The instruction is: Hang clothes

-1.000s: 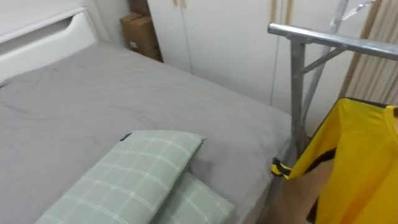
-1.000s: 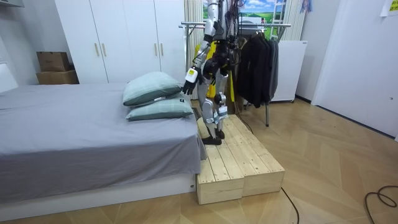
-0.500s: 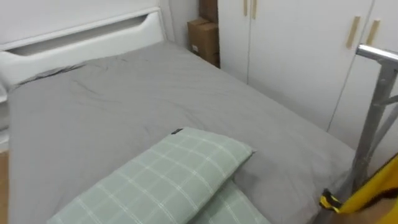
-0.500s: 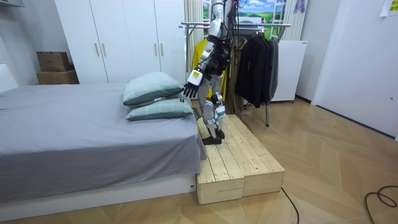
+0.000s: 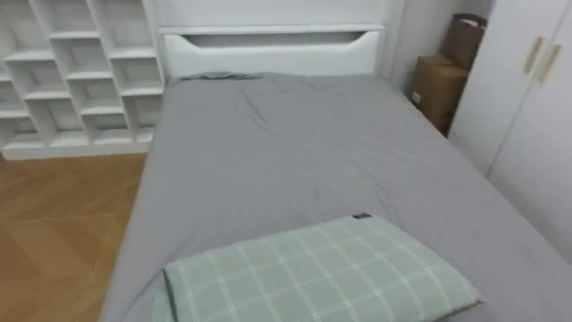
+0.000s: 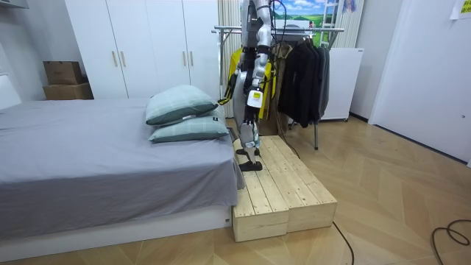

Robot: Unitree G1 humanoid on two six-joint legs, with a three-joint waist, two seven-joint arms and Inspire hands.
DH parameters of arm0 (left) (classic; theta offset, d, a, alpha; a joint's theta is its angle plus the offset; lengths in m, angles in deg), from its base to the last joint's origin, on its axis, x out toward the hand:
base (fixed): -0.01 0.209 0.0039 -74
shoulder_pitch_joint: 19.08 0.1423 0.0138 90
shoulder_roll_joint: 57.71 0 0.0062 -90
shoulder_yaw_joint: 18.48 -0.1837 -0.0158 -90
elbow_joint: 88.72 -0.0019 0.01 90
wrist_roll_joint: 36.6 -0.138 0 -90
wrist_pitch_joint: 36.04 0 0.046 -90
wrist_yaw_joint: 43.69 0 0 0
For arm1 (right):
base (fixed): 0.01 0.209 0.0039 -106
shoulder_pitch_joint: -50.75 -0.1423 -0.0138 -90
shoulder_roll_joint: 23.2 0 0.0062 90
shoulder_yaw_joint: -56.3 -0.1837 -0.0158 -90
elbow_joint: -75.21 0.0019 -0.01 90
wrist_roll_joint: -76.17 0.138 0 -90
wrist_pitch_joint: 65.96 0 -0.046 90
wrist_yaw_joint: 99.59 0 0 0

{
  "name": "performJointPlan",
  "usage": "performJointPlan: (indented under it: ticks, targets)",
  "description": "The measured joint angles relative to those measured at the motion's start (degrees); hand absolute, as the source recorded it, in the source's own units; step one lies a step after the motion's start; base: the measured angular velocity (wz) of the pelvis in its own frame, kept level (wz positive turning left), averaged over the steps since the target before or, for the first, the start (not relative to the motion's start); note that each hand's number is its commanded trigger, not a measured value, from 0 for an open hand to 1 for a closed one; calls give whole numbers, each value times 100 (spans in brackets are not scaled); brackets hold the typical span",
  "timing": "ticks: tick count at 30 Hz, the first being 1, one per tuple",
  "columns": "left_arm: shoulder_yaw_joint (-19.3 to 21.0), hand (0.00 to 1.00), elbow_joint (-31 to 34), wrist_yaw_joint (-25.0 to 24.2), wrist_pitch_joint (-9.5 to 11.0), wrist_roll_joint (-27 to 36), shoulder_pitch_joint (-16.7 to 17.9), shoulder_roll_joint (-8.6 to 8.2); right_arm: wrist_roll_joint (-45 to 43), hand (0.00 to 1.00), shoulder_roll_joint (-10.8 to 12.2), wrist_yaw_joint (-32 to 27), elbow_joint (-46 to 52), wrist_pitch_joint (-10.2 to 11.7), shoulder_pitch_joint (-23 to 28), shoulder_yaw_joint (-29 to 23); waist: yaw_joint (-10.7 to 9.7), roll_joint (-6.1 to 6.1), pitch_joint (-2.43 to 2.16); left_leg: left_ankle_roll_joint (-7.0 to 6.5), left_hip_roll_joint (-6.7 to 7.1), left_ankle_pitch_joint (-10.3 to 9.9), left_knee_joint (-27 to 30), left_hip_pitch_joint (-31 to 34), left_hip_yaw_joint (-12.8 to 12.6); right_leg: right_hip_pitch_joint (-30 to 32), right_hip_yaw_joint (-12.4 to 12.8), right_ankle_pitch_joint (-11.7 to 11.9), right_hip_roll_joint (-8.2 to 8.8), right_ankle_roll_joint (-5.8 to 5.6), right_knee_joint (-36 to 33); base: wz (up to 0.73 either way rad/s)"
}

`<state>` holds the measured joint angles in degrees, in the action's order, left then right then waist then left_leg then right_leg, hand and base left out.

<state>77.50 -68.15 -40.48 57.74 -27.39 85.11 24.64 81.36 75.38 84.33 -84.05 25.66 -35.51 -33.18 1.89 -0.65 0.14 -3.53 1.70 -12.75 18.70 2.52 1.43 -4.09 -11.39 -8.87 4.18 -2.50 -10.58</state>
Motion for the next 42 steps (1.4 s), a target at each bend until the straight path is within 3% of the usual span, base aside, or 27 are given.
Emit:
performJointPlan:
  ticks: [3,5,6,9,13,18,28,42]
  targets:
    - [2,0,4,-64,-93,-42,-41,-12,-312,0,2,98,3,-14,-78,111,26,6,3,27,9,-18,-3,-36,176,-104,-43,-9,-23,11,-4,34]
    - [1,0,5,-140,-127,-89,-105,-11,-350,0,6,128,-2,-23,-142,174,23,15,29,36,19,-26,-18,-70,247,-169,-122,-28,-23,11,6,21]
    - [-1,0,16,-161,-139,-104,-140,-10,-353,0,14,123,-8,-23,-160,215,1,-34,79,42,31,-30,-27,-80,352,-212,-157,-44,-24,7,18,27]
    - [5,0,135,-169,-140,-105,-240,-10,-395,0,29,124,-39,-25,-160,221,2,-88,78,80,59,-55,-19,-82,526,-303,-210,-70,-56,26,99,25]
    - [-4,0,300,-158,-135,-216,-342,14,-393,0,6,108,-110,-26,-148,260,-32,-167,68,142,91,-95,124,33,675,-363,-481,-150,-85,76,102,28]
    - [-43,0,416,-168,-133,-271,-306,10,-275,0,3,117,-213,-29,-139,99,-162,-143,53,151,110,-127,305,232,632,-405,-751,-301,-75,64,176,35]
    - [-45,0,355,-170,-131,-265,-317,-15,-139,0,-2,254,-263,-26,-53,-72,-167,-66,-5,172,107,-86,26,70,606,-423,-597,-272,-86,88,177,-1]
    - [-50,0,251,-269,-128,-257,-215,-73,132,0,4,519,-448,-36,-90,85,-115,-1,26,193,99,-36,-188,-121,571,-514,-586,-273,-80,87,199,-1]
